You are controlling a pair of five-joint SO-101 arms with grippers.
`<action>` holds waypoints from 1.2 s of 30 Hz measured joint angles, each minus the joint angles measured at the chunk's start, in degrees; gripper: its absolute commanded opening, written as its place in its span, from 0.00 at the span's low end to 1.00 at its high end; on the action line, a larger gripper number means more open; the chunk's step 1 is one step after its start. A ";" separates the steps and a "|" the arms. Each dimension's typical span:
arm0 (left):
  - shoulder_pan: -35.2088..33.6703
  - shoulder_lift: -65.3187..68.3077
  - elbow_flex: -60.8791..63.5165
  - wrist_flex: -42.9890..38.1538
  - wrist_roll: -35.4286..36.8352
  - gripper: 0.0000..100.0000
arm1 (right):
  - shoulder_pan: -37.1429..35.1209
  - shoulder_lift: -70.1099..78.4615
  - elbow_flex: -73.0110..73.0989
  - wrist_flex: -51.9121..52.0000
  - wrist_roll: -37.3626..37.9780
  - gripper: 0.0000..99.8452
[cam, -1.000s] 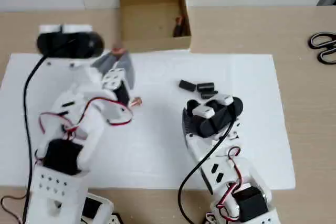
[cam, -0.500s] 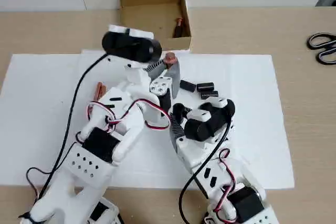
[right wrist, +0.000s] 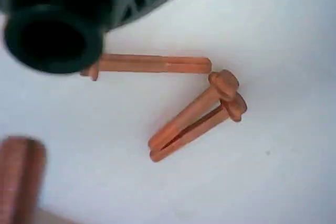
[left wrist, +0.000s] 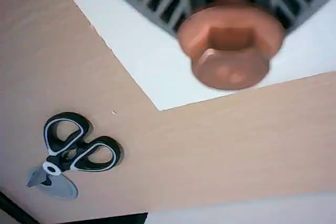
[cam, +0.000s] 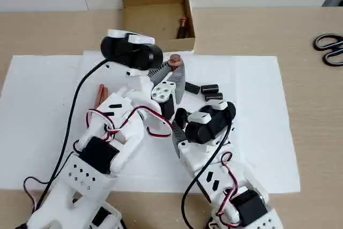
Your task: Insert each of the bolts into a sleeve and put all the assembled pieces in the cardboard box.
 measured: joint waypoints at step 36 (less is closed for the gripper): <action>3.43 -0.44 -0.09 8.44 0.26 0.01 | -0.09 0.09 0.09 0.00 0.00 0.01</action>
